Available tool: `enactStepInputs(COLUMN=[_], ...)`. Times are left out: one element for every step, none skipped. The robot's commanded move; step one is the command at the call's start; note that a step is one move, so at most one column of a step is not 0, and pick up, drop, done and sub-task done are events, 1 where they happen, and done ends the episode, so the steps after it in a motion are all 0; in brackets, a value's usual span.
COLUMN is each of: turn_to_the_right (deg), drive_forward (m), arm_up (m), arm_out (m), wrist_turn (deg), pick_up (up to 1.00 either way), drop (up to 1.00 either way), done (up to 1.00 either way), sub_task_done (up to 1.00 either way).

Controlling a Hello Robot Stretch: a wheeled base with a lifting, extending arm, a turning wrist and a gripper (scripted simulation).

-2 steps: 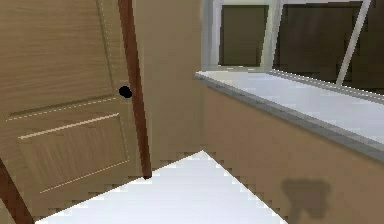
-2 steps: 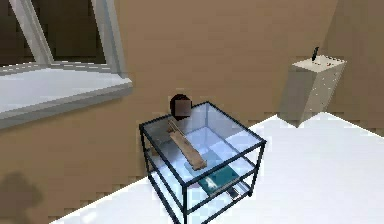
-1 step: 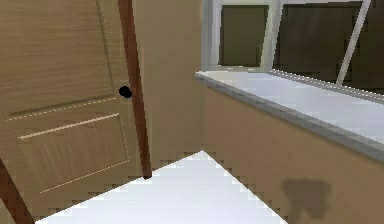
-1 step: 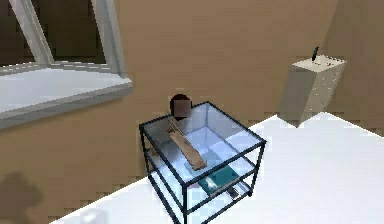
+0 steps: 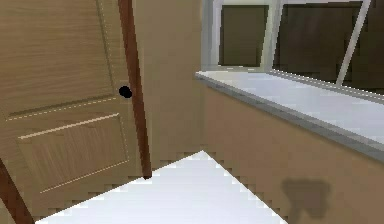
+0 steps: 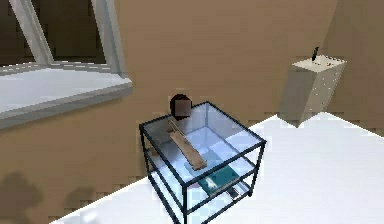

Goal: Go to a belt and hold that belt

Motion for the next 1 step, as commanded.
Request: enactStepInputs(turn_to_the_right=[0.0], drive_forward=[0.0], arm_up=[0.0], arm_out=[0.44], wrist_turn=[0.0], pick_up=[0.0], drop=[0.0], done=[0.0], sub_task_done=[0.0])
